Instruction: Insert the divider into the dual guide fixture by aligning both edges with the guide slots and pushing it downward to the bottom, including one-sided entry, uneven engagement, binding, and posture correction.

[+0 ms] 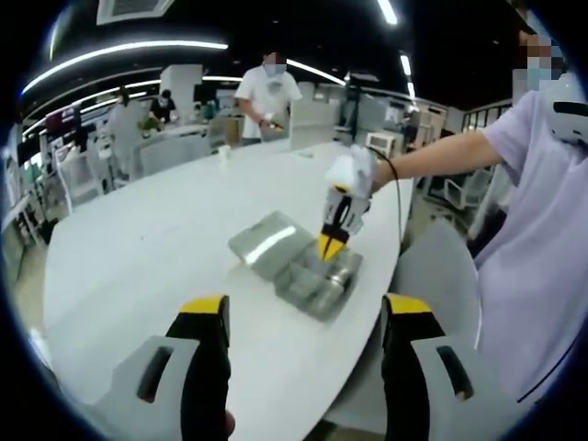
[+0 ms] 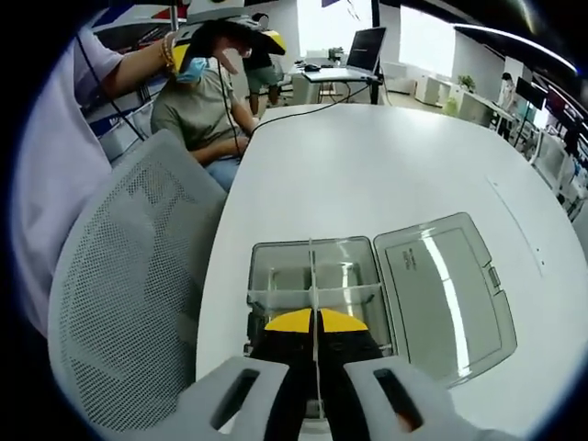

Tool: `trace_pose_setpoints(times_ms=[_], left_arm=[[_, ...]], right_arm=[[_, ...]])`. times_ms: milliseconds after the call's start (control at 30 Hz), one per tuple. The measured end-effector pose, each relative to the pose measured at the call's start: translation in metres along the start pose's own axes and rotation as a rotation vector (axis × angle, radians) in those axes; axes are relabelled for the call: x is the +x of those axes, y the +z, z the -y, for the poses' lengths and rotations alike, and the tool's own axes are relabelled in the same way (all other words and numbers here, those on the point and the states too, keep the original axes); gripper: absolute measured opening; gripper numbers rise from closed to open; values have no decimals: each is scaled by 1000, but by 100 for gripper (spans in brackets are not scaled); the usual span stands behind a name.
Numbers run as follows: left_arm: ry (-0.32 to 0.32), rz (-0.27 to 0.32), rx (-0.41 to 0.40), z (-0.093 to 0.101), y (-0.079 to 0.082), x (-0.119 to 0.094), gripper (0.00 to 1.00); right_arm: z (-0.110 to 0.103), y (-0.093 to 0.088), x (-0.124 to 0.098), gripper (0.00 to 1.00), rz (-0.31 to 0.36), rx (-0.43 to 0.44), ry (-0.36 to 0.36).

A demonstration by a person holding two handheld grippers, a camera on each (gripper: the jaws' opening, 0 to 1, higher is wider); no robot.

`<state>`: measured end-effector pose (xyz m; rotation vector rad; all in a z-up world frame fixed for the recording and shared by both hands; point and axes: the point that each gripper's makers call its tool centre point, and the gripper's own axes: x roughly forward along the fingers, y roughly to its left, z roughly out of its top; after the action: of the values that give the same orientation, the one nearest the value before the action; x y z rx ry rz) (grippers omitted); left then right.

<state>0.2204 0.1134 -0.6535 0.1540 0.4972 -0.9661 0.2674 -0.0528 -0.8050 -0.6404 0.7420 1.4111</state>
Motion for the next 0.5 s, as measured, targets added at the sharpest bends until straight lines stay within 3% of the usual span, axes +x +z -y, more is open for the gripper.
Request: trace_pose_setpoints(times_ms=[200,500], left_arm=[[10,4,-4,-4,1,-2,65],[14,6,-8,-5,0,-3,65]], right_arm=[[-1,-11,11,0,-72,-31,-17],[0,-13,13,0,-85,-12,-13]])
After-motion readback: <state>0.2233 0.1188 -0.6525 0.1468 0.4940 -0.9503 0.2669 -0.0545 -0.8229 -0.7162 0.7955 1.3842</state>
